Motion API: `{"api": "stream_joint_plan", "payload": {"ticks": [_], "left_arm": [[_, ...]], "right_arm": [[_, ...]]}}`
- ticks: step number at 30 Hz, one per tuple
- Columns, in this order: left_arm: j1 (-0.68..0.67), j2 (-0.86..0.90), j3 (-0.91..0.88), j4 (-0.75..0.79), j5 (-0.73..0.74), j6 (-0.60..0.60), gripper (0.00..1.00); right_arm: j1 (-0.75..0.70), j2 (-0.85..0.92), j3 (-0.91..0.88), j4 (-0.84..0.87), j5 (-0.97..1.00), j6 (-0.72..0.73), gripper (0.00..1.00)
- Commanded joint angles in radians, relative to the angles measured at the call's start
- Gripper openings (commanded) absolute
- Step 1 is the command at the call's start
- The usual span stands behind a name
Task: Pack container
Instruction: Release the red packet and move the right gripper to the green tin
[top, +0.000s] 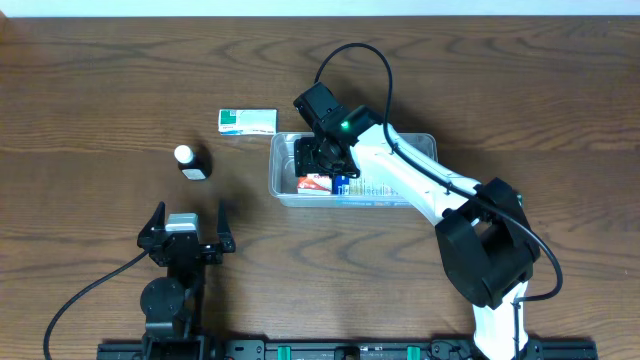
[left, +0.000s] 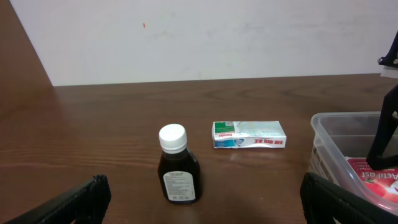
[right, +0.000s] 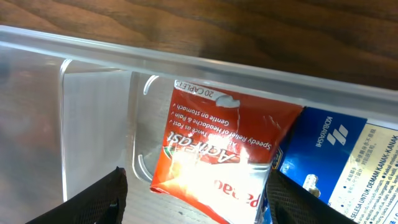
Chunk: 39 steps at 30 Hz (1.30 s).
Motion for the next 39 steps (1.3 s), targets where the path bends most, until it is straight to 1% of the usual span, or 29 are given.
{"api": "stream_joint_plan", "payload": {"ticks": [1,5,7,13,17,20,23,24,27,28,31,34,39], "left_arm": [[-0.003,-0.001,-0.018,-0.038,-0.03,0.017,0.98],[-0.003,-0.001,-0.018,-0.038,-0.03,0.017,0.98],[-0.003,-0.001,-0.018,-0.039,-0.03,0.017,0.98],[-0.003,-0.001,-0.018,-0.038,-0.03,0.017,0.98],[-0.003,-0.001,-0.018,-0.039,-0.03,0.017,0.98],[-0.003,-0.001,-0.018,-0.039,-0.03,0.017,0.98],[-0.003,-0.001,-0.018,-0.039,-0.03,0.017,0.98],[-0.003,-0.001,-0.018,-0.038,-0.03,0.017,0.98],[-0.003,-0.001,-0.018,-0.038,-0.03,0.017,0.98],[-0.003,-0.001,-0.018,-0.039,-0.03,0.017,0.98],[-0.003,-0.001,-0.018,-0.039,-0.03,0.017,0.98],[-0.003,-0.001,-0.018,-0.039,-0.03,0.017,0.98],[-0.003,-0.001,-0.018,-0.039,-0.03,0.017,0.98]], "right_arm": [[0.011,0.009,0.004,-0.001,0.009,0.002,0.69],[0.011,0.008,0.004,-0.001,0.009,-0.037,0.65],[0.011,0.003,0.004,-0.008,0.009,-0.064,0.66],[0.005,-0.063,0.034,-0.061,0.009,-0.14,0.73],[-0.001,-0.155,0.088,-0.158,-0.003,-0.171,0.78],[-0.017,-0.233,0.122,-0.237,0.0,-0.208,0.85],[-0.064,-0.317,0.137,-0.314,0.01,-0.232,0.97],[-0.083,-0.344,0.137,-0.338,0.01,-0.251,0.99],[-0.148,-0.409,0.137,-0.418,0.011,-0.326,0.99],[-0.165,-0.42,0.137,-0.439,0.019,-0.33,0.99],[-0.237,-0.446,0.137,-0.539,0.065,-0.323,0.99],[-0.32,-0.449,0.13,-0.653,0.145,-0.246,0.99],[-0.435,-0.451,0.053,-0.722,0.257,-0.13,0.99]]}}
